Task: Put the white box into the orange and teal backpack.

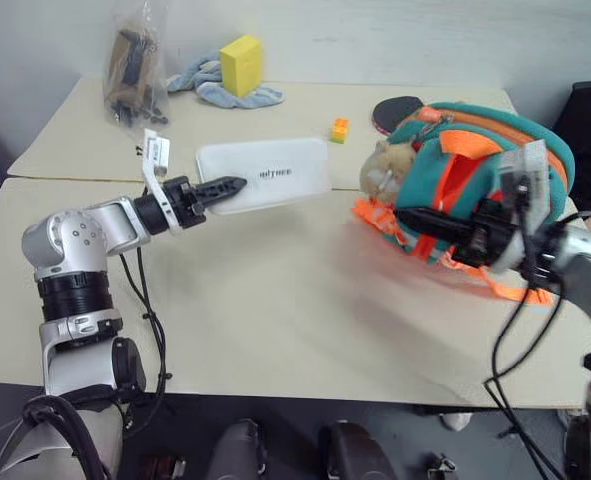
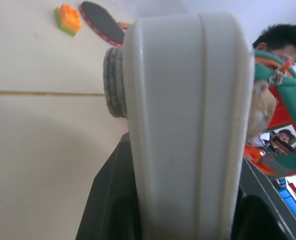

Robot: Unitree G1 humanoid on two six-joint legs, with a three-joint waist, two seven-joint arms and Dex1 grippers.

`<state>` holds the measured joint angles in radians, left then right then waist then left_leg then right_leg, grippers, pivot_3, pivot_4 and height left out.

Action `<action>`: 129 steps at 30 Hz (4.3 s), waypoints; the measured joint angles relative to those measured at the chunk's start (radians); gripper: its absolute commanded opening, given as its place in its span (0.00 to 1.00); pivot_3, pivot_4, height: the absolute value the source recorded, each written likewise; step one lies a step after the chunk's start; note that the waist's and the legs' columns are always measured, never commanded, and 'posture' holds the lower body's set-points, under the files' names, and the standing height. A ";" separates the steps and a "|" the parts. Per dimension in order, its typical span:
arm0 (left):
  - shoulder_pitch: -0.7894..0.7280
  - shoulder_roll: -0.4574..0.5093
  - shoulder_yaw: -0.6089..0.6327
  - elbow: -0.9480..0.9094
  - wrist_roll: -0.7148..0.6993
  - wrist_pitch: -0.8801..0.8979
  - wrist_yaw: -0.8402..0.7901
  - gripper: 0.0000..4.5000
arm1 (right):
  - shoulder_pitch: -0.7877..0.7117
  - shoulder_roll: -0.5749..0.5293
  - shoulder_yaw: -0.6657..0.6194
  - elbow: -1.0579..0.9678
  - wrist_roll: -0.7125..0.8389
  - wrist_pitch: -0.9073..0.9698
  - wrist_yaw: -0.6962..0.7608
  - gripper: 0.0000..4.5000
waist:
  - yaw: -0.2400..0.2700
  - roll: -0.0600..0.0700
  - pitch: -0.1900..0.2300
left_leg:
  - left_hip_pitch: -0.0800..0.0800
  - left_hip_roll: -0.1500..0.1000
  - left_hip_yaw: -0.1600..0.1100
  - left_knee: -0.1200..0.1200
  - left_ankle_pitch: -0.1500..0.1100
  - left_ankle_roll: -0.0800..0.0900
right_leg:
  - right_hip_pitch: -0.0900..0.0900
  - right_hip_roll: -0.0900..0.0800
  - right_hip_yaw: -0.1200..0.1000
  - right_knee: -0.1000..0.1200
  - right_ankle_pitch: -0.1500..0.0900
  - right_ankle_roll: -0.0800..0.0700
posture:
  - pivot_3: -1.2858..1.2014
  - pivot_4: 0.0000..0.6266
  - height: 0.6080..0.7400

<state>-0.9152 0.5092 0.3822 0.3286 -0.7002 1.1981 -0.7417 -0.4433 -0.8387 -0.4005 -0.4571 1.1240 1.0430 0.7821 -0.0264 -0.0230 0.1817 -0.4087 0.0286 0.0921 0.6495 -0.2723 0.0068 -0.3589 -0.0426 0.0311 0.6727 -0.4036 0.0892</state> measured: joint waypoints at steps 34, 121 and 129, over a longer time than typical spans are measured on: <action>-0.193 -0.025 -0.443 0.201 0.268 -0.766 -0.667 0.30 | 0.368 -0.284 -0.309 -0.008 0.472 0.090 -0.002 0.00 | 0.025 -0.004 0.002 | 0.000 0.000 0.000 0.003 -0.001 0.004 | 0.003 0.000 0.001 -0.006 0.000 0.000 | 0.52 0.24 1.00; 0.026 -0.050 -0.667 0.181 0.529 -0.931 -0.472 0.17 | 0.533 -0.123 -0.233 -0.131 0.290 -0.147 -0.134 0.00 | 0.023 -0.004 0.002 | 0.003 -0.001 -0.004 0.003 0.000 0.004 | 0.010 0.001 0.000 -0.010 0.001 0.001 | 0.52 0.24 1.00; 0.085 -0.093 -0.671 0.162 0.581 -1.001 -0.420 0.32 | 0.547 -0.074 -0.232 -0.133 0.154 -0.210 -0.126 0.00 | 0.024 -0.004 0.002 | 0.007 -0.001 -0.005 0.003 -0.001 0.006 | 0.015 0.000 0.000 -0.010 0.001 0.001 | 0.52 0.24 1.00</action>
<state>-0.8304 0.4164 -0.2884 0.4903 -0.1189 0.1967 -1.1620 0.1037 -0.9131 -0.6325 -0.5897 1.2783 0.8327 0.6560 -0.0028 -0.0272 0.1835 -0.4013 0.0278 0.0876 0.6526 -0.2736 0.0128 -0.3434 -0.0423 0.0307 0.6624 -0.4029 0.0902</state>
